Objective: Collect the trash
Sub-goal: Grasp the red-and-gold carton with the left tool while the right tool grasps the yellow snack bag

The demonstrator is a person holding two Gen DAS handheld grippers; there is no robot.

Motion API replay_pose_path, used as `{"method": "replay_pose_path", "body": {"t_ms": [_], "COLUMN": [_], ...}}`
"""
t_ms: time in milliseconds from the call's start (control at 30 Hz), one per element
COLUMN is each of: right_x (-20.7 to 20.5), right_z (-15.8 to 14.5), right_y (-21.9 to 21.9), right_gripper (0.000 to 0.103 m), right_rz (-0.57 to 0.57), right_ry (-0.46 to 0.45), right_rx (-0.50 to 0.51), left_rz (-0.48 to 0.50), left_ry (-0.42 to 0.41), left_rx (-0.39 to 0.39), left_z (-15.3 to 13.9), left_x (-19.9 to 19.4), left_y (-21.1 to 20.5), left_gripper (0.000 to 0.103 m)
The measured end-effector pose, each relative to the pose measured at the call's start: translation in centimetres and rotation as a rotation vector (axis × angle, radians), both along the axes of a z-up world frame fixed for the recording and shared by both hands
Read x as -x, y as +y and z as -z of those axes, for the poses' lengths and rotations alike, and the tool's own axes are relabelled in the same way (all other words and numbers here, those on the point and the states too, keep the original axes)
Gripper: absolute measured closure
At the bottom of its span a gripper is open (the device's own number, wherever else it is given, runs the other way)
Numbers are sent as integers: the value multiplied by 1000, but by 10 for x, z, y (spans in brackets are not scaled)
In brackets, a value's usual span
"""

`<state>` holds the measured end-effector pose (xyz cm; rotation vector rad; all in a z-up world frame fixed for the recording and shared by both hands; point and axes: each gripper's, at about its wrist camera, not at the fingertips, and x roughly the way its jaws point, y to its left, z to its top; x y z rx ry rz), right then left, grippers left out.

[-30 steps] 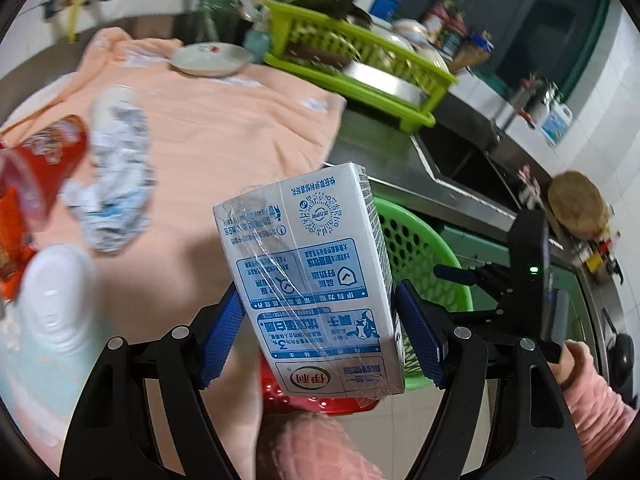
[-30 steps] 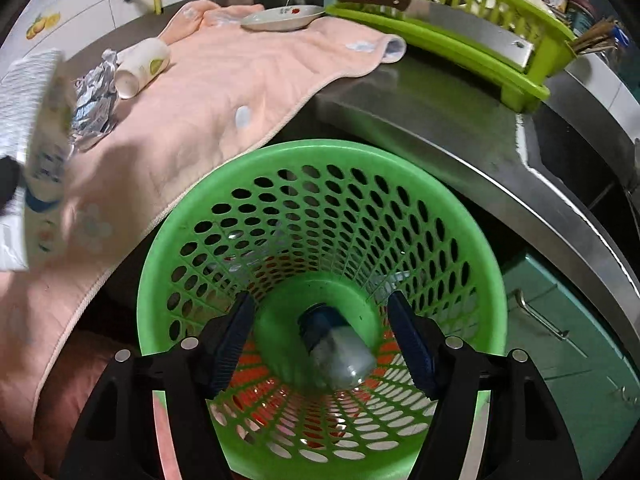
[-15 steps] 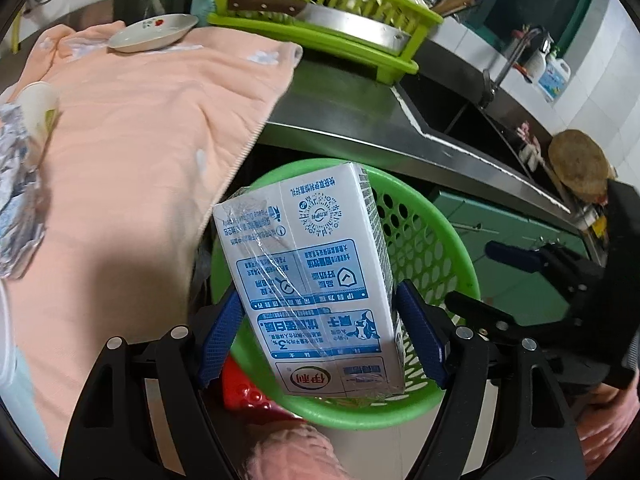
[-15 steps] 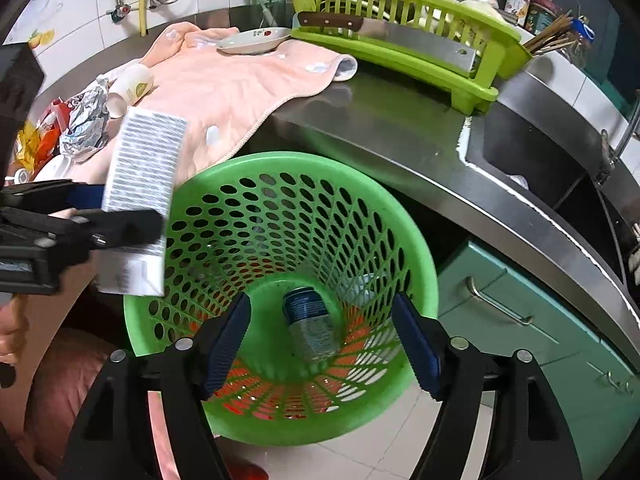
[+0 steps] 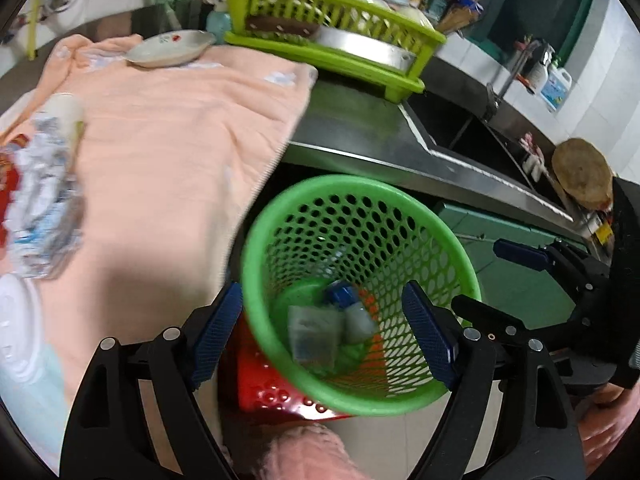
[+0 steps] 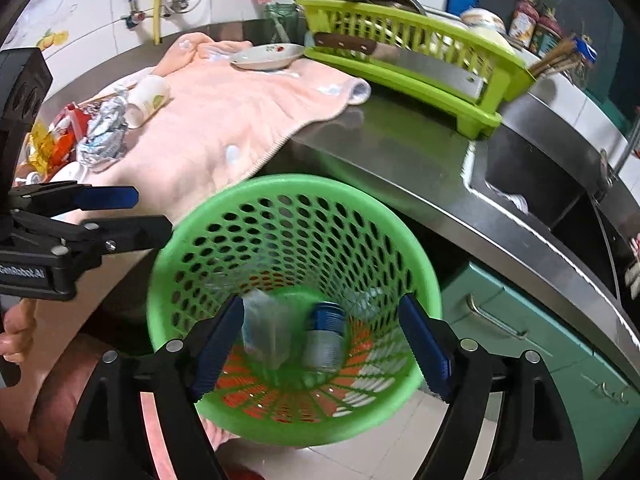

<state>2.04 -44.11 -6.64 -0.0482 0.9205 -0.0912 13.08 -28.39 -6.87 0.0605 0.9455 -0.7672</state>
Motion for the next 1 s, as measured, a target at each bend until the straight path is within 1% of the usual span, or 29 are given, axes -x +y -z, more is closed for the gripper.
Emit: {"method": "replay_pose_path", "body": {"t_ms": [133, 200, 433, 533, 633, 700, 867, 1000], "right_x": [-8, -14, -37, -47, -56, -62, -76, -88], "right_z": [-8, -11, -22, -25, -30, -33, -41, -47], "right_y": [19, 32, 81, 106, 135, 152, 200, 243], "right_gripper": [24, 23, 23, 23, 22, 22, 22, 22], "right_rz": [-36, -58, -154, -203, -267, -305, -410, -499], "right_ry": [-20, -31, -54, -60, -68, -72, -82, -102], "right_rx": [-8, -15, -41, -47, -54, -63, -74, -83], "left_rz": [-58, -99, -270, -340, -431, -477, -634, -728], "left_ry": [-50, -72, -144, -154, -176, -181, -169, -161], "left_rx": [-8, -18, -53, -48, -54, -59, -43, -39], "left_z": [-16, -24, -44, -50, -60, -64, -70, -70], "left_x": [-1, -3, -10, -13, -15, -16, -13, -9], "left_y": [34, 58, 144, 177, 221, 245, 317, 357], "left_gripper": [22, 22, 22, 22, 22, 22, 22, 22]}}
